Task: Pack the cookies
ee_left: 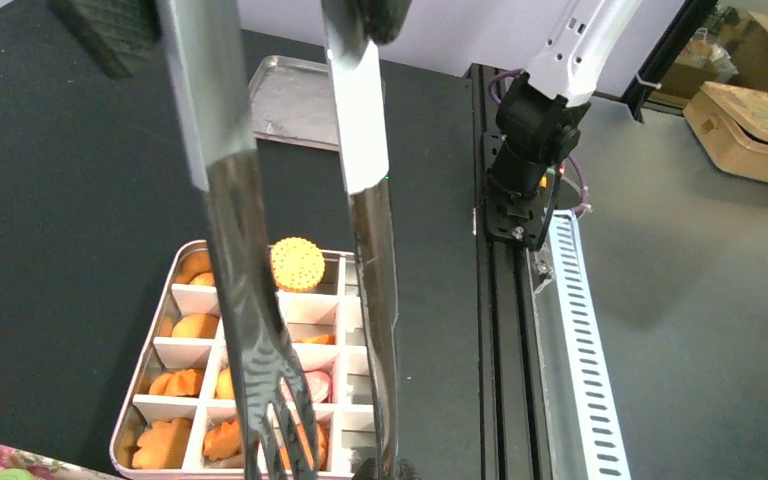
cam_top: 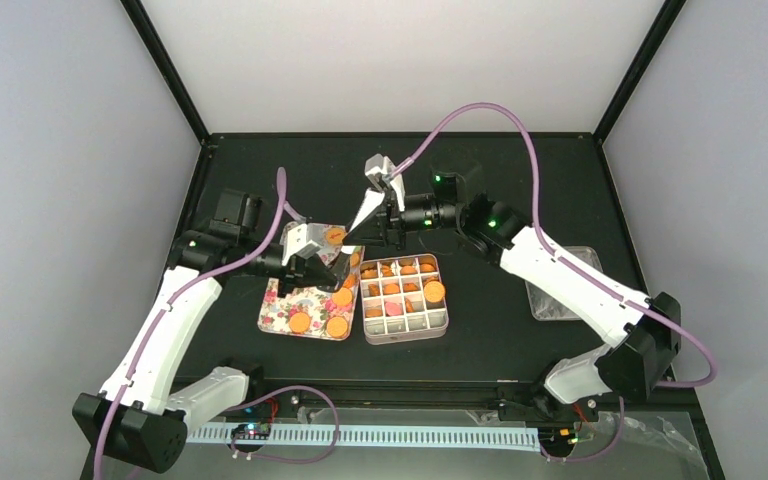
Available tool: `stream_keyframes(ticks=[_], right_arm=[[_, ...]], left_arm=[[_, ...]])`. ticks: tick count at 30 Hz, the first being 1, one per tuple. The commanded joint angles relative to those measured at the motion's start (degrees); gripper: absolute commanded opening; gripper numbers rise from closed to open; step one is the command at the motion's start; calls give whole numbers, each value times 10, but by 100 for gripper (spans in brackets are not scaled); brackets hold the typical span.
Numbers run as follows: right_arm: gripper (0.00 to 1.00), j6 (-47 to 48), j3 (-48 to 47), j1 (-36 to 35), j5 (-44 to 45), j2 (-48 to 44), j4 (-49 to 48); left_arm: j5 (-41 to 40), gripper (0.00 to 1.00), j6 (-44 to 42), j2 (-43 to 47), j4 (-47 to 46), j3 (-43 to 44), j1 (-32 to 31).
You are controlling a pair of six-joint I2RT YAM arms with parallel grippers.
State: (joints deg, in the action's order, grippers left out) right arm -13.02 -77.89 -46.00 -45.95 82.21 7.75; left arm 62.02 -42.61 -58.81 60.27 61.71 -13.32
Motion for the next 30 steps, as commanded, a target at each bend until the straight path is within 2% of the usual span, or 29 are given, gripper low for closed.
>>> stream_keyframes(ticks=[1, 3, 5, 9, 15, 18, 23, 30], right_arm=[[29, 13, 16, -3, -1, -37, 20], [28, 31, 26, -3, 29, -50, 37], [26, 51, 38, -3, 75, -68, 59], [25, 84, 77, -2, 195, -114, 92], [25, 117, 133, -1, 379, -179, 154], [26, 101, 158, 3, 454, -207, 170], [28, 70, 206, 13, 489, -250, 160], [30, 51, 235, 30, 515, -248, 167]], left_arm=[[-28, 6, 3, 7, -42, 0, -3], [-49, 27, 25, 7, -63, -4, -4], [-86, 41, 49, 8, -84, -11, -4], [-143, 60, 27, 6, -68, -21, -3], [-206, 65, -71, 1, -37, -82, -4], [-244, 65, -87, 15, -75, -135, -9], [-333, 65, -128, 35, -131, -200, -21], [-472, 65, -142, 38, -141, -244, -13]])
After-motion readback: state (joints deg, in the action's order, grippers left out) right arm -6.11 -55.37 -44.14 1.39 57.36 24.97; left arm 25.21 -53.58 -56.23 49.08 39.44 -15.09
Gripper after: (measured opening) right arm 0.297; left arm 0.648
